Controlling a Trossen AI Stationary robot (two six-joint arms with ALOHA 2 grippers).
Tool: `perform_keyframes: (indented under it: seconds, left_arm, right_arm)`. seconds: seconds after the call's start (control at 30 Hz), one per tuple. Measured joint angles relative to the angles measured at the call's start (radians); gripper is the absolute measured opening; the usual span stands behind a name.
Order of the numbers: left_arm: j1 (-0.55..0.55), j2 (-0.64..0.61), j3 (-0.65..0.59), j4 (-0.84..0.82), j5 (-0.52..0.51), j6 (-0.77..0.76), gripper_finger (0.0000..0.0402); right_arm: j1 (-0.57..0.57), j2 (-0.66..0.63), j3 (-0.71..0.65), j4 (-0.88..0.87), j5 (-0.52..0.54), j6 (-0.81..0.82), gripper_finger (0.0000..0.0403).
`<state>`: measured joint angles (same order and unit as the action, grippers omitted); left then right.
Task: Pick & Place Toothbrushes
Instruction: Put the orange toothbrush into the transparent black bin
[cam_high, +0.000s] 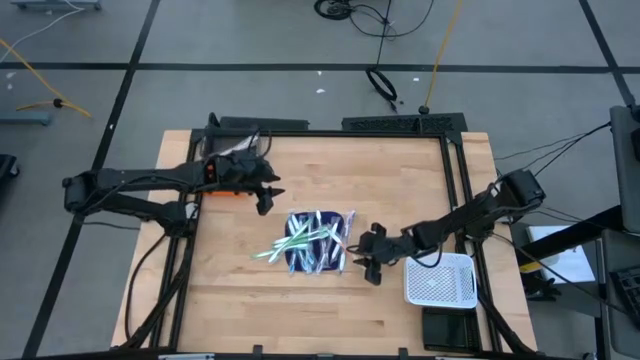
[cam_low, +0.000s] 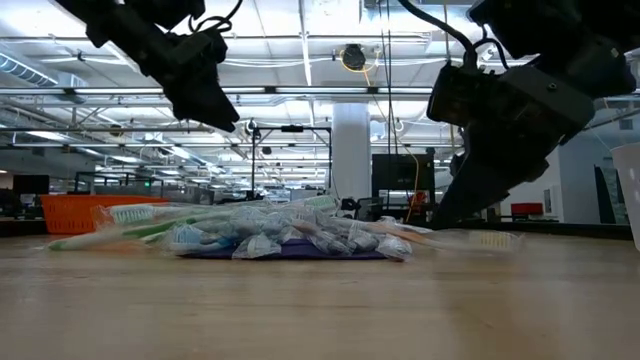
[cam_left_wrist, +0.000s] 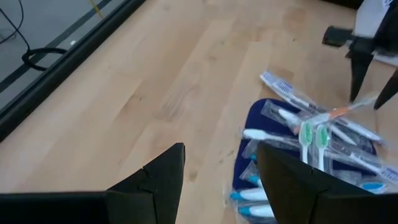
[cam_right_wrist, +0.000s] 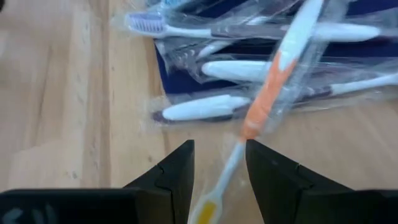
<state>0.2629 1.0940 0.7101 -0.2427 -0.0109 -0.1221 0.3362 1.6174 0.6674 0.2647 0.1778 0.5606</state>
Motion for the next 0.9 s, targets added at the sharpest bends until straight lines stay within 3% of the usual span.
perform_keyframes:
  seconds: [0.47,0.57,0.7,0.9]
  left_arm:
    - [-0.006,0.001,0.0,0.017,0.0,0.005,0.0202]
    - [-0.006,0.001,0.0,0.016,0.0,0.005,0.0203]
    - [-0.006,0.001,0.0,0.016,0.0,0.005,0.0202]
    - [-0.006,0.0,0.0,0.017,0.0,0.006,0.0203]
  right_arm:
    - [0.0,0.089,0.001,0.069,-0.015,0.007,0.0127]
    - [0.0,0.089,0.001,0.059,0.01,0.01,0.0093]
    - [0.0,0.089,0.001,0.042,0.034,0.006,0.0016]
    - [0.0,0.07,0.001,0.028,0.058,-0.005,0.0004]
